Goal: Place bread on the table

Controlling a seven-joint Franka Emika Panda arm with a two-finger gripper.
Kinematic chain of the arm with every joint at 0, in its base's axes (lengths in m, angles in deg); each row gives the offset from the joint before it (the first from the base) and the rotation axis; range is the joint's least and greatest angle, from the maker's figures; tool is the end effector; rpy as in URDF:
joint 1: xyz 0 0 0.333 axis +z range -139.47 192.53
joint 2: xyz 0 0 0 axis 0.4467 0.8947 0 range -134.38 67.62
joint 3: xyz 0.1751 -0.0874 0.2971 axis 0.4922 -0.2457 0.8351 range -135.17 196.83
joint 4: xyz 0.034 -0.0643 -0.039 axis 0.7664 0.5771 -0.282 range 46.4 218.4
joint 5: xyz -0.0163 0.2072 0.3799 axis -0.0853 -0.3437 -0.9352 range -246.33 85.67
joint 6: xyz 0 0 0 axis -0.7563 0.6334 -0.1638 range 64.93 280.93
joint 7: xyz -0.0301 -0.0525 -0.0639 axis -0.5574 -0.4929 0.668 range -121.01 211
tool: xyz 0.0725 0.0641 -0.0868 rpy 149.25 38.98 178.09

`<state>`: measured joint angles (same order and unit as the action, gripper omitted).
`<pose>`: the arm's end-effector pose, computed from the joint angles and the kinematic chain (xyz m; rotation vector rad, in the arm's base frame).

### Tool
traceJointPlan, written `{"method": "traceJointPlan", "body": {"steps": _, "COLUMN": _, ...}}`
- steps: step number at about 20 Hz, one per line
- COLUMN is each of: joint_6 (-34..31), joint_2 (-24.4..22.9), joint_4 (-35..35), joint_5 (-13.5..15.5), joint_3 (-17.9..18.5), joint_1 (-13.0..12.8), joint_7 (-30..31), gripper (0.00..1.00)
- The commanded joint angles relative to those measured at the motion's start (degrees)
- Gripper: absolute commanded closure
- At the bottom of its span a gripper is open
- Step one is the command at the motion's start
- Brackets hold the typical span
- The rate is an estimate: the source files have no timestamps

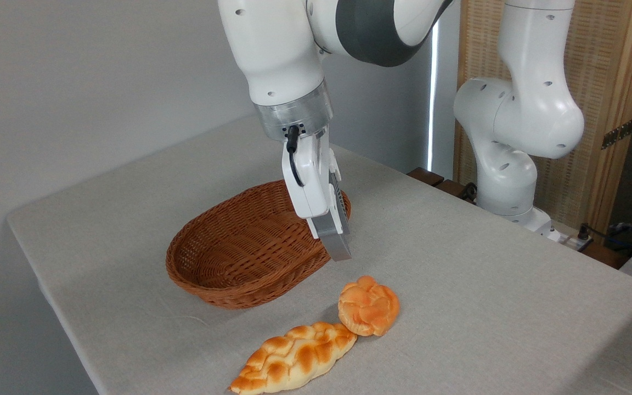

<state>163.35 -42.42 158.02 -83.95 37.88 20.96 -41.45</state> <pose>0.5226 0.0235 0.5121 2.2342 -2.0797 -0.2222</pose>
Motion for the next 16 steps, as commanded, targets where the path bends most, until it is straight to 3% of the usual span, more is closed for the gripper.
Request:
{"method": "traceJointPlan", "body": {"steps": 1, "joint_6": 1.10, "joint_2": -1.50, "joint_4": 0.84, "joint_5": 0.28, "joint_3": 0.69, "joint_1": -0.23, "joint_7": -1.09, "gripper": 0.20}}
{"method": "traceJointPlan", "body": {"steps": 4, "joint_6": 1.01, "joint_2": -1.76, "joint_4": -0.47, "joint_5": 0.71, "joint_3": 0.86, "joint_1": -0.06, "joint_7": 1.70, "gripper": 0.01}}
{"method": "traceJointPlan", "body": {"steps": 7, "joint_6": 0.93, "joint_2": -1.24, "joint_4": -4.25, "joint_5": 1.15, "joint_3": 0.69, "joint_1": 0.03, "joint_7": 11.88, "gripper": 0.00}}
{"method": "traceJointPlan", "body": {"steps": 11, "joint_6": 1.01, "joint_2": 2.27, "joint_4": -10.75, "joint_5": 2.03, "joint_3": -0.80, "joint_1": -0.14, "joint_7": 35.86, "gripper": 0.00}}
{"method": "traceJointPlan", "body": {"steps": 16, "joint_6": 1.10, "joint_2": 7.45, "joint_4": -17.43, "joint_5": 3.43, "joint_3": -1.51, "joint_1": -0.23, "joint_7": 42.67, "gripper": 0.00}}
